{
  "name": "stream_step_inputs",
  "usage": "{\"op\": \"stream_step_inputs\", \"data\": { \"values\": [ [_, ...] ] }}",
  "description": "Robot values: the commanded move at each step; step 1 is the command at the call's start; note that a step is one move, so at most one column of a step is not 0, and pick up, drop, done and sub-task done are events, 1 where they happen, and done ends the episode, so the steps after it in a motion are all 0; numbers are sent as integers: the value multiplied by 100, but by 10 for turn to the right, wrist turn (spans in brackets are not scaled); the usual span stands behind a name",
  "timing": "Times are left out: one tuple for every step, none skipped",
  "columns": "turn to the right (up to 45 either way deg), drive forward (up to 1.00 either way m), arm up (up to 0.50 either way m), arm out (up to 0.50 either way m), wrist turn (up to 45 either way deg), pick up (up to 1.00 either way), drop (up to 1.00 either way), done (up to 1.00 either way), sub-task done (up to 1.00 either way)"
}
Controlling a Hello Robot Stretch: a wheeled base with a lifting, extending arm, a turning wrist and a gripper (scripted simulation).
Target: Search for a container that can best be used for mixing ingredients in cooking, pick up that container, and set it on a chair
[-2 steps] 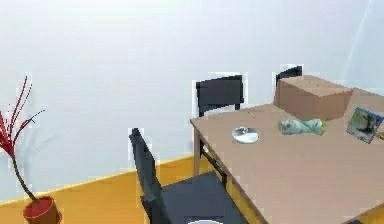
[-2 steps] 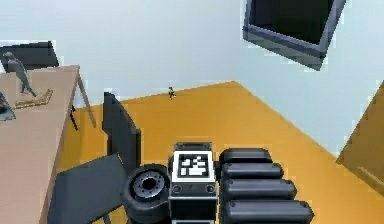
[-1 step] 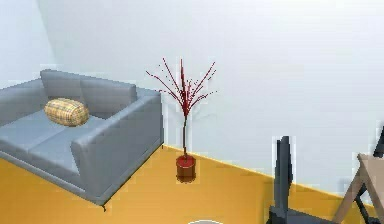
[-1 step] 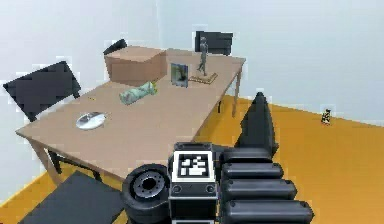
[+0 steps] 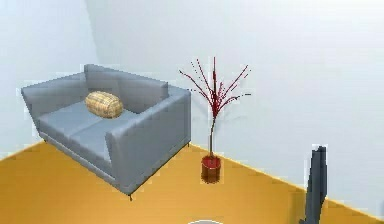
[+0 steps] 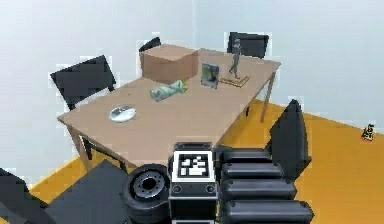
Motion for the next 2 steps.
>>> {"op": "stream_step_inputs", "data": {
  "values": [
    [450, 0, 0, 0, 0, 0, 0, 0, 0],
    [450, 0, 0, 0, 0, 0, 0, 0, 0]
  ]
}}
